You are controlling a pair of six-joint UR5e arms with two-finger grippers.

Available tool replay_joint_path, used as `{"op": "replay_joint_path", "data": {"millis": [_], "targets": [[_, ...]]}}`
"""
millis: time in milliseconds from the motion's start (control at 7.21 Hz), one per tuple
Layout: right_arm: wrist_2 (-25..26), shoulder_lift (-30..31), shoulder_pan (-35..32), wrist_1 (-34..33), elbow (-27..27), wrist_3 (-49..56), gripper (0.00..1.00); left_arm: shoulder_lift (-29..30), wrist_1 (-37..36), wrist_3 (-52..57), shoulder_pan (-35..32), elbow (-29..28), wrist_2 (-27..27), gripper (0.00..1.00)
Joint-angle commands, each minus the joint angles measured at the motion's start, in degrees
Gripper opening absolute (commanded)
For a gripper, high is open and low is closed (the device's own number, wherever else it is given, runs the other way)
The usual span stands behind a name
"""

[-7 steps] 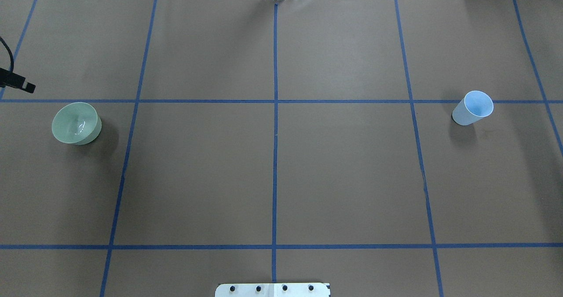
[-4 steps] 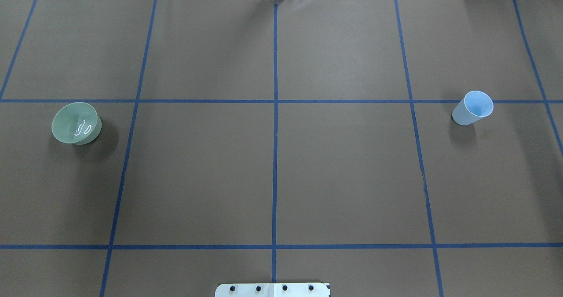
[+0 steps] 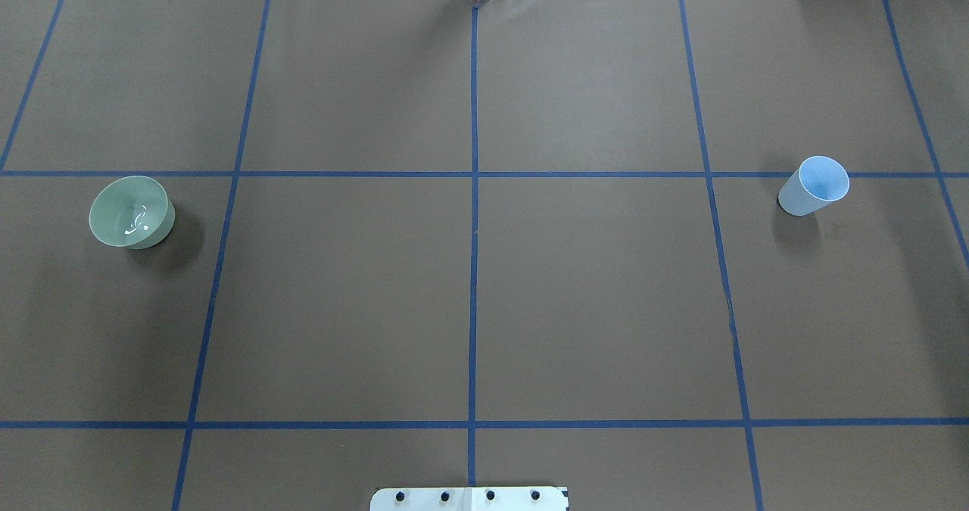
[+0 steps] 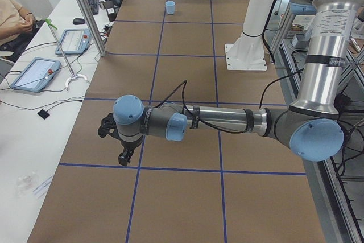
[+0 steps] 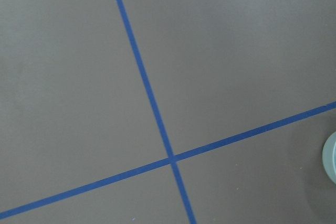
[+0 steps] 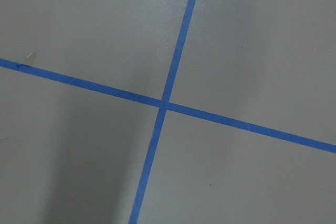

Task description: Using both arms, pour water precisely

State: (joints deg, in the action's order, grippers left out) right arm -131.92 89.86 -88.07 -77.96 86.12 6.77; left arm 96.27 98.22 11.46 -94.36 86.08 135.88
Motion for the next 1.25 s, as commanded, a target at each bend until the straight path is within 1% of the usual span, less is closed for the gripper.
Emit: {"op": "replay_joint_path", "data": {"millis": [0, 277, 416, 555, 832, 971, 1109], "targets": [[0.0, 0.05, 0.0, 0.0, -0.07, 0.0, 1.0, -2.22, -0.13, 0.49, -1.09, -0.12, -6.66, 1.0], [0.09, -0.04, 0.0, -0.18, -0.07, 0.0, 1.0, -5.64, -0.48, 0.49, -1.35, 1.2, -6.24, 1.0], [0.44, 0.05, 0.0, -0.26, -0.07, 0.0, 1.0, -7.13, -0.48, -0.12, -1.18, 0.77, -6.24, 1.0], [1.4, 0.05, 0.0, -0.61, -0.07, -0.09, 1.0, -7.76, -0.39, -0.13, -1.35, 1.54, -6.07, 1.0], [1.49, 0.05, 0.0, -0.79, -0.24, -0.61, 1.0, -7.94, -1.0, -0.3, -1.09, 1.47, -5.81, 1.0], [1.49, 0.22, 0.0, -0.79, -0.25, -0.7, 1.0, -7.33, -6.23, -0.39, -1.09, 2.77, -3.89, 1.0], [1.49, 0.31, 0.0, -0.7, -0.16, -0.7, 1.0, -7.06, -9.33, -0.39, -1.09, 5.39, -3.87, 1.0]]}}
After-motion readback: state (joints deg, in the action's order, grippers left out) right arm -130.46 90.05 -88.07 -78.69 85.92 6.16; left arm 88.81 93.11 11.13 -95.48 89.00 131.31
